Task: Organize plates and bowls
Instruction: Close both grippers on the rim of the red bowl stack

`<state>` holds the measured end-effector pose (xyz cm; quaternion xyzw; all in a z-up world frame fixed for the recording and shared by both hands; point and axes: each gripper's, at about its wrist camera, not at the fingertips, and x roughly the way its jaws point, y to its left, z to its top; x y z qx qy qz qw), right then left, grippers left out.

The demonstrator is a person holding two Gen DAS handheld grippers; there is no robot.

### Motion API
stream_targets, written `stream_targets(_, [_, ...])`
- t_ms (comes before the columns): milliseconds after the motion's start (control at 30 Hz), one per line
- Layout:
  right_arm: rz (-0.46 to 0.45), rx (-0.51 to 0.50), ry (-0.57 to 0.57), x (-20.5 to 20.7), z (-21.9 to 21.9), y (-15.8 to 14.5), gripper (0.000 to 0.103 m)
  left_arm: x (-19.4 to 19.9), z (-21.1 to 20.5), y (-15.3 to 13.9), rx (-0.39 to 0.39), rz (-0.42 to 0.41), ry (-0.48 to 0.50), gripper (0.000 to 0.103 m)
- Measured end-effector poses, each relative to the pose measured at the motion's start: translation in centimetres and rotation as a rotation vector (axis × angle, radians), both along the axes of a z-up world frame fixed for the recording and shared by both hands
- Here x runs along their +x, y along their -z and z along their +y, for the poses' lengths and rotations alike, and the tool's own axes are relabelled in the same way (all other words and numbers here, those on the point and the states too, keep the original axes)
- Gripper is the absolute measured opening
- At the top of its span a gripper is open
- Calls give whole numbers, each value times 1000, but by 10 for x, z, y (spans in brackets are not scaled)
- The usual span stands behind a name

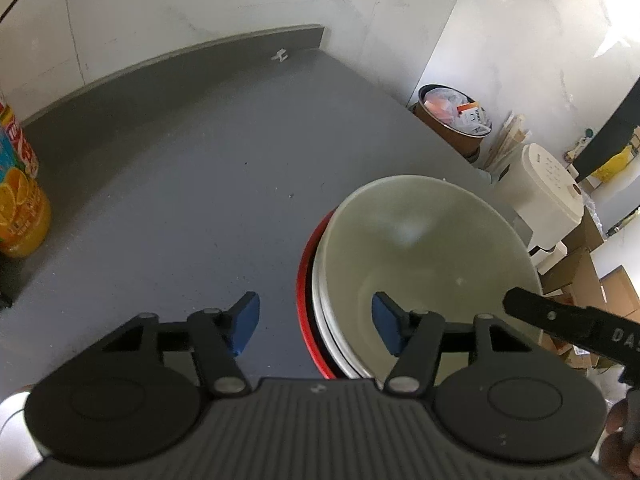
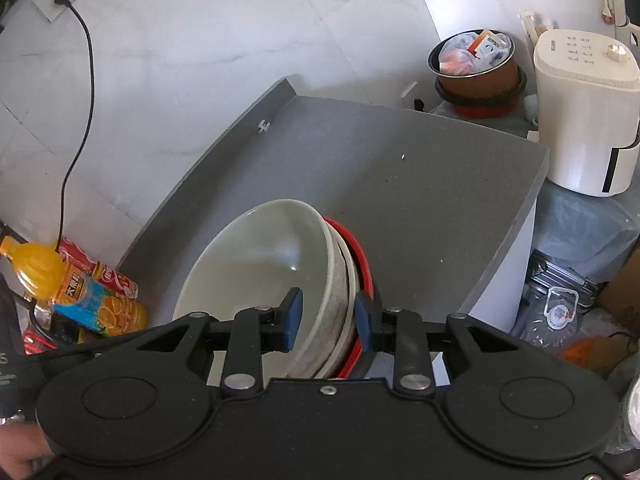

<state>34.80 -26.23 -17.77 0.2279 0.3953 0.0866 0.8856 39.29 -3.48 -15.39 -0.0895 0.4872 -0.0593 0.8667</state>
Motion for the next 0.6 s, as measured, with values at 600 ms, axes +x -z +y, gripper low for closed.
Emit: stream_targets(600, [135,-88,-12,25,18,30,38,22,9,23,-88,109,-43,24])
